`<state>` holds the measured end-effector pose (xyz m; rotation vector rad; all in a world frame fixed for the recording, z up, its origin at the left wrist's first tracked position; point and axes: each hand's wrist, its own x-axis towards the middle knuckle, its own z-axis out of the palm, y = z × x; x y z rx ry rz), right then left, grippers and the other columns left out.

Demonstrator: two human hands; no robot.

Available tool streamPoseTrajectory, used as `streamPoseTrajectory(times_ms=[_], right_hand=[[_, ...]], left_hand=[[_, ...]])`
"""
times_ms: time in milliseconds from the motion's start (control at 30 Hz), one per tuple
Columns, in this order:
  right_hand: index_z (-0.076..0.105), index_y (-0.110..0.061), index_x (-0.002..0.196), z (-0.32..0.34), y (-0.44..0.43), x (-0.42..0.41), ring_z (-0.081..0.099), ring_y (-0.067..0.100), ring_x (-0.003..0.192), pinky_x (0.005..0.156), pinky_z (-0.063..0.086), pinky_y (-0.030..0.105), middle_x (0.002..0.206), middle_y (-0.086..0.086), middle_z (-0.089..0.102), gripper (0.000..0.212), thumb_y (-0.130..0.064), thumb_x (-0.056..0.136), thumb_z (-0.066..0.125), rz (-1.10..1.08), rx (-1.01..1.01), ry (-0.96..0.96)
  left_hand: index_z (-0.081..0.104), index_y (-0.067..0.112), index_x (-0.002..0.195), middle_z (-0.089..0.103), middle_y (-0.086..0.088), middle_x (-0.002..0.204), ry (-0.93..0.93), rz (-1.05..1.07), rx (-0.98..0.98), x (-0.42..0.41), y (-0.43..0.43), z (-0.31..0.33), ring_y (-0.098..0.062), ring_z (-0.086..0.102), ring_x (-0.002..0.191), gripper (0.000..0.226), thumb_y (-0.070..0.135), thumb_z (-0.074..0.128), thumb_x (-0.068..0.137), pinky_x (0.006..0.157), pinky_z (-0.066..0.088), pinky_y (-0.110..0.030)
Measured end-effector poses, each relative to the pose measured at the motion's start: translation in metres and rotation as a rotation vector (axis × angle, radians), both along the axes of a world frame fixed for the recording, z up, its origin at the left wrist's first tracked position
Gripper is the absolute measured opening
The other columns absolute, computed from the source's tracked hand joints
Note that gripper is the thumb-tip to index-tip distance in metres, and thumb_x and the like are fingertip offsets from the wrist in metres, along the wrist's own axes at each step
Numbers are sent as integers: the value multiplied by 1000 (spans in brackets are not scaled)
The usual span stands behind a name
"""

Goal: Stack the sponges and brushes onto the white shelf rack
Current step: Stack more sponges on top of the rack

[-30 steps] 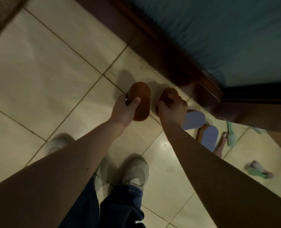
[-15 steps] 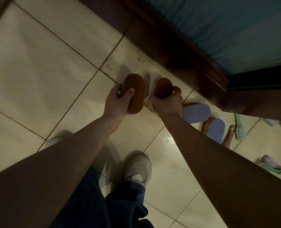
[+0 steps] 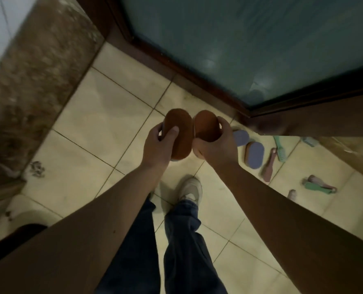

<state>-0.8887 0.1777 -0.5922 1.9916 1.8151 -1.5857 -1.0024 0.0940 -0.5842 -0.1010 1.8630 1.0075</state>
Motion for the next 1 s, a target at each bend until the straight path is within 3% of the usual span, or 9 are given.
streamPoseTrajectory(times_ms=[367, 467, 567, 667, 800, 933, 1000], right_hand=[[34, -28, 145, 227, -39, 48, 46, 23, 125, 101, 48, 45, 136, 1, 46, 93, -27, 66, 83, -280, 141, 51], [34, -28, 144, 280, -47, 63, 44, 21, 126, 100, 47, 39, 137, 0, 45, 91, -27, 67, 83, -390, 195, 69], [30, -29, 145, 325, -55, 80, 45, 22, 125, 99, 50, 45, 140, 0, 42, 95, -24, 65, 82, -541, 192, 81], [30, -28, 146, 365, -66, 99, 45, 21, 125, 96, 51, 47, 140, 1, 41, 98, -26, 61, 80, -675, 249, 75], [30, -28, 146, 404, -84, 119, 44, 20, 125, 100, 49, 45, 140, 1, 40, 97, -28, 62, 80, -831, 316, 82], [32, -26, 146, 441, -100, 135, 45, 19, 125, 102, 47, 42, 139, 1, 40, 96, -28, 63, 79, -962, 394, 58], [33, -23, 146, 458, -107, 146, 44, 17, 122, 101, 48, 42, 137, 2, 40, 94, -26, 64, 78, -1017, 438, 51]], left_hand=[[49, 29, 133, 51, 4, 120, -9, -293, 53, 29, -2, 225, -24, 55, 112, 43, 36, 61, 91, 96, 50, -49], [53, 33, 118, 56, 7, 107, -7, -418, 75, 43, 5, 280, -23, 57, 108, 27, 38, 59, 92, 95, 51, -45], [54, 32, 110, 61, 5, 102, -27, -535, 90, 58, 16, 329, -23, 58, 103, 17, 35, 57, 94, 97, 49, -46], [58, 27, 117, 64, -3, 112, -22, -681, 105, 74, 26, 368, -22, 61, 102, 26, 37, 57, 93, 94, 50, -42], [57, 25, 121, 64, 2, 107, -5, -859, 146, 96, 35, 407, -15, 60, 93, 29, 35, 56, 94, 85, 48, -33], [44, 12, 138, 56, -6, 131, 59, -1047, 184, 122, 39, 441, -23, 56, 115, 48, 34, 52, 97, 98, 45, -34], [46, 10, 128, 57, -7, 119, 97, -1068, 206, 137, 39, 456, -21, 60, 101, 38, 30, 53, 97, 82, 50, -28]])
